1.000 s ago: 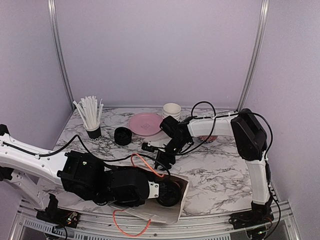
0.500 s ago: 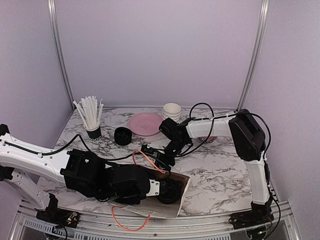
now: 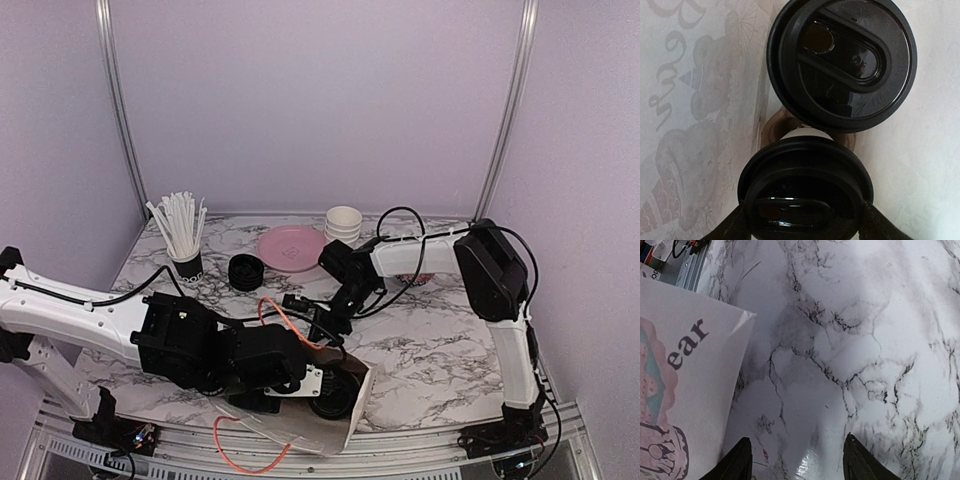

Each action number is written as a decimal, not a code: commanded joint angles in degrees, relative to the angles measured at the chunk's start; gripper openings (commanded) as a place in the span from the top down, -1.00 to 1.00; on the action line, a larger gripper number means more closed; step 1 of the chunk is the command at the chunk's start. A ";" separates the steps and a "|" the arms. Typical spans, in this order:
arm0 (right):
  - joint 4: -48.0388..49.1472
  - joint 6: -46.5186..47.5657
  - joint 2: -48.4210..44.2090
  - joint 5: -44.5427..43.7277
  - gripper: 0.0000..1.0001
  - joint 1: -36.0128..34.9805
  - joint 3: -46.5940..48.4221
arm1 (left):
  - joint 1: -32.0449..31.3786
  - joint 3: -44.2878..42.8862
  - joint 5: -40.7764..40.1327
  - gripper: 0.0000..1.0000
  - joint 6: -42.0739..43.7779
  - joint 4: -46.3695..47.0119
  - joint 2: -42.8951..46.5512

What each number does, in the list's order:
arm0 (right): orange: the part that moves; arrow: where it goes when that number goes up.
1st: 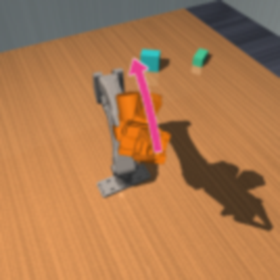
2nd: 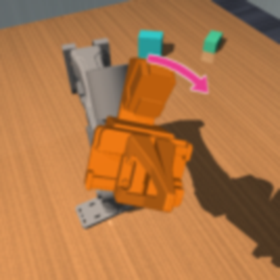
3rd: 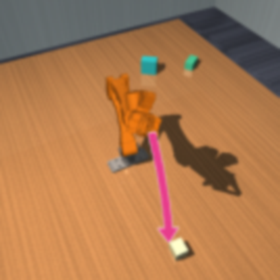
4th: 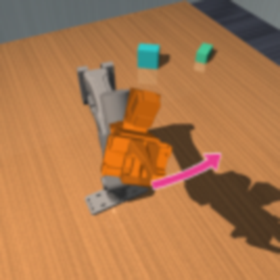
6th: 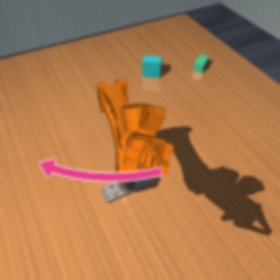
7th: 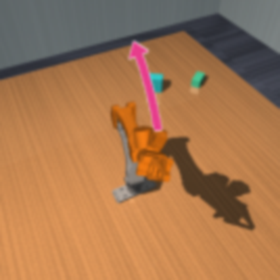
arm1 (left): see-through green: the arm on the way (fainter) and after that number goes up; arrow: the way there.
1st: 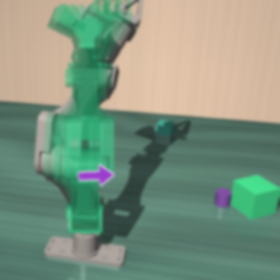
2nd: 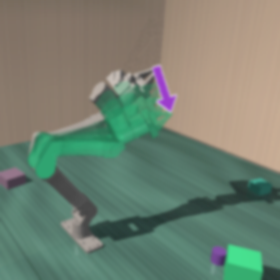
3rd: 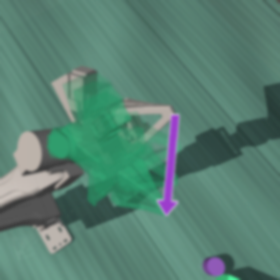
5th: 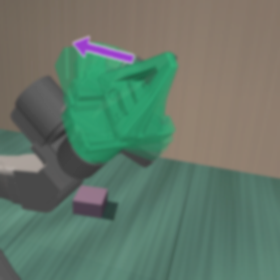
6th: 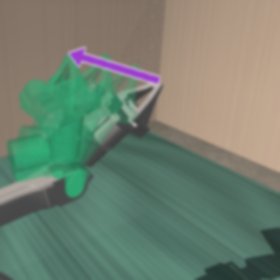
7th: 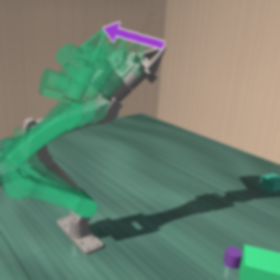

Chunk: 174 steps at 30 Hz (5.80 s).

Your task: Pack the takeout coffee

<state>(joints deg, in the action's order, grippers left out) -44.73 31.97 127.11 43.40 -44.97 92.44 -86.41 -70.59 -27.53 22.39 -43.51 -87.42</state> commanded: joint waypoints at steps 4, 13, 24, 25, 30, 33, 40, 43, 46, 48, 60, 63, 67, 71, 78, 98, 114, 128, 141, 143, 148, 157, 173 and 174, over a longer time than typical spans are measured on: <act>-9.29 5.90 0.88 8.32 -0.20 -0.79 3.79 | 2.14 -7.06 9.11 -0.12 -0.65 -8.95 -2.17; -11.94 6.14 -4.24 -0.99 -0.30 11.08 7.65 | 3.99 -9.46 14.53 -0.13 -3.13 -10.45 -4.97; -12.49 7.13 -11.09 1.96 -0.30 20.55 4.08 | 9.41 -12.76 16.95 -0.12 -2.73 -8.28 -12.99; -12.22 7.33 -11.75 2.49 -0.31 20.80 3.01 | 10.15 -12.88 16.75 -0.12 -2.87 -7.38 -13.65; -11.88 8.81 -14.91 4.74 -0.31 21.52 -1.95 | 12.14 -9.66 18.68 -0.09 -3.33 -2.17 -15.26; -11.88 9.12 -16.55 4.71 -0.30 21.50 -3.81 | 12.14 -7.51 20.24 -0.08 -4.20 0.61 -14.98; -13.36 9.26 -19.05 5.29 -0.30 21.57 -2.78 | 12.15 -10.77 18.13 -0.25 -4.92 -1.84 -12.91; -14.49 9.17 -19.50 6.20 -0.31 21.59 -1.37 | 12.14 -14.22 18.20 -0.49 -7.44 -6.33 -13.17; -15.80 9.41 -19.70 6.74 -0.32 21.59 0.26 | 12.12 -15.08 18.73 -0.79 -9.33 -8.11 -12.00; -16.46 9.43 -19.71 6.87 -0.33 21.59 1.42 | 12.12 -15.38 18.70 -0.97 -10.15 -8.09 -10.53; -17.99 9.69 -19.51 6.29 -0.34 21.59 4.23 | 12.55 -23.96 16.96 -0.98 -9.86 -9.38 -7.76; -18.56 9.63 -19.99 6.23 -0.34 21.59 5.11 | 12.97 -26.10 15.85 -0.98 -9.42 -9.34 -7.42; -18.55 9.11 -20.65 6.33 -0.34 21.59 5.64 | 13.70 -28.00 15.83 -0.98 -9.36 -9.21 -6.89; -19.24 8.69 -21.57 7.10 -0.34 21.59 7.24 | 13.73 -28.29 14.19 -0.97 -9.29 -9.24 -6.61; -23.01 10.49 -25.21 13.11 -0.33 19.82 15.65 | 13.73 -35.09 17.14 -0.96 -10.55 -8.70 -1.92; -27.60 16.09 -20.17 8.46 -0.27 -2.48 28.79 | 13.73 -34.22 6.17 -0.96 -18.44 1.59 14.68; -17.09 5.82 -21.63 10.03 1.00 3.55 29.69 | 17.85 -16.19 -10.71 -0.97 -17.69 13.89 25.41; -25.42 16.47 -29.96 17.24 0.98 2.52 16.98 | 21.59 -12.19 -8.01 -0.97 -17.21 16.14 24.05; -32.96 24.77 -37.63 15.21 1.00 -6.97 3.02 | 24.88 -9.44 -13.24 -0.98 -18.89 16.80 21.61; -33.83 24.96 -38.30 15.80 1.00 -7.25 2.98 | 25.55 -9.71 -12.45 -0.98 -19.21 17.09 21.33; -33.85 24.85 -39.51 16.00 1.00 -8.37 1.35 | 27.00 -10.41 -10.56 -0.97 -19.16 17.55 19.75; -26.91 17.49 -38.51 15.56 1.00 -5.18 5.29 | 30.16 -11.32 -9.17 -0.98 -18.72 16.45 17.90; -7.23 -5.79 -22.36 11.04 0.97 8.64 18.16 | 37.72 -12.88 -10.88 -0.97 -27.45 5.59 18.02; -6.72 -6.58 -20.94 10.96 0.97 9.39 19.49 | 38.53 -13.50 -11.66 -0.98 -28.24 4.20 17.50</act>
<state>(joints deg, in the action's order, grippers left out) -56.97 32.29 101.49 56.49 -38.37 107.09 -50.41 -80.71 -35.57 -0.91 -32.32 -69.25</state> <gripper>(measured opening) 0.016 0.988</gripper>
